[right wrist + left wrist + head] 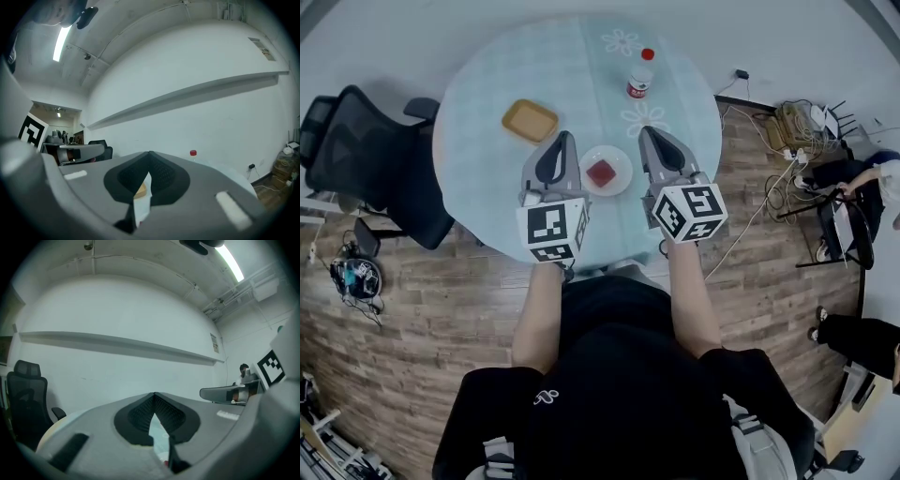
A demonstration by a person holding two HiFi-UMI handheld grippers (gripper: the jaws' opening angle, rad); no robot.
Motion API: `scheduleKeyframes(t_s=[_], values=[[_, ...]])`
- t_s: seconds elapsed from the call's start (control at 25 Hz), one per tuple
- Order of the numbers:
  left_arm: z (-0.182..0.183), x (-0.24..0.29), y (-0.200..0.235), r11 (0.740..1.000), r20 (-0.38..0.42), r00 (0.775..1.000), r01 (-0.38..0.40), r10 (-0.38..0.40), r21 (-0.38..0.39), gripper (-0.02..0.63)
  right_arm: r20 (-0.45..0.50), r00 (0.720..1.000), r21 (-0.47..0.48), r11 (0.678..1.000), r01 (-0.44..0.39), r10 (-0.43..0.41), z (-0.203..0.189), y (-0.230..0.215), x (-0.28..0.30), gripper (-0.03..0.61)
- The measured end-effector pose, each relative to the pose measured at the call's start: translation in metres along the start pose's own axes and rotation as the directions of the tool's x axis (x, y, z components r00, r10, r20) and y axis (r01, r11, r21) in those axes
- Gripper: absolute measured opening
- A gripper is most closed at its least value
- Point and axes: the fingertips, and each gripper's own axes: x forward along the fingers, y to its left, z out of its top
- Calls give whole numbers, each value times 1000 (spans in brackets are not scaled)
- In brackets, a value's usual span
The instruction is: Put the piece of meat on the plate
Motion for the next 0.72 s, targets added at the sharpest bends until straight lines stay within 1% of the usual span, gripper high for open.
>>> scheduleKeyframes(t_s=[0.24, 0.72], values=[[-2, 2, 7, 1000, -9, 1000, -14, 14, 3, 2, -8, 1000, -8, 1000, -20, 20, -3, 5, 8, 11], [-8, 11, 5, 1000, -23, 1000, -10, 10, 0, 2, -17, 1000, -33, 999, -16, 16, -5, -2, 13, 9]])
